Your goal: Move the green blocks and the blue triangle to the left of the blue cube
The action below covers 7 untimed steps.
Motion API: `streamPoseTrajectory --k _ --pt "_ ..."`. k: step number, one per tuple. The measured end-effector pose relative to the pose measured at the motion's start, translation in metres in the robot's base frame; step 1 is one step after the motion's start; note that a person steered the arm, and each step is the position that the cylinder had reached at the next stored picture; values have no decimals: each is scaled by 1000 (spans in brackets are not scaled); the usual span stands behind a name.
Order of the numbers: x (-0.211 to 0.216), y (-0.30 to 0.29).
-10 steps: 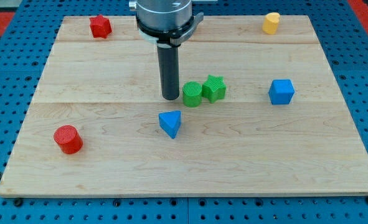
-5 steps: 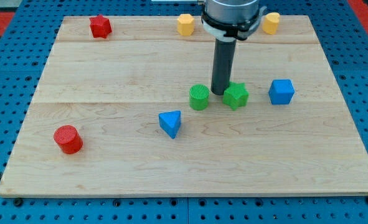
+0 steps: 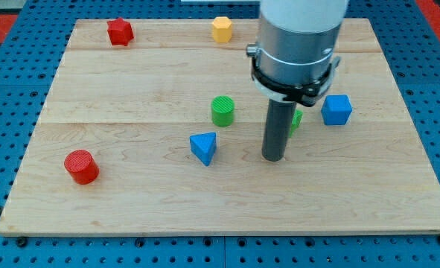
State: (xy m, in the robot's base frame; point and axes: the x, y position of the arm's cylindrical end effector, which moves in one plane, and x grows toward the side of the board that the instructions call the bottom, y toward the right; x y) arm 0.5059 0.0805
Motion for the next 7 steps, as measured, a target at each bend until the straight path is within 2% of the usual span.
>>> streamPoseTrajectory --k 2,3,4,5,6,7 --pt "-44 4" --pt "-44 4" --pt "28 -8" --pt "24 -76" --pt "2 -150" --pt "-20 -200"
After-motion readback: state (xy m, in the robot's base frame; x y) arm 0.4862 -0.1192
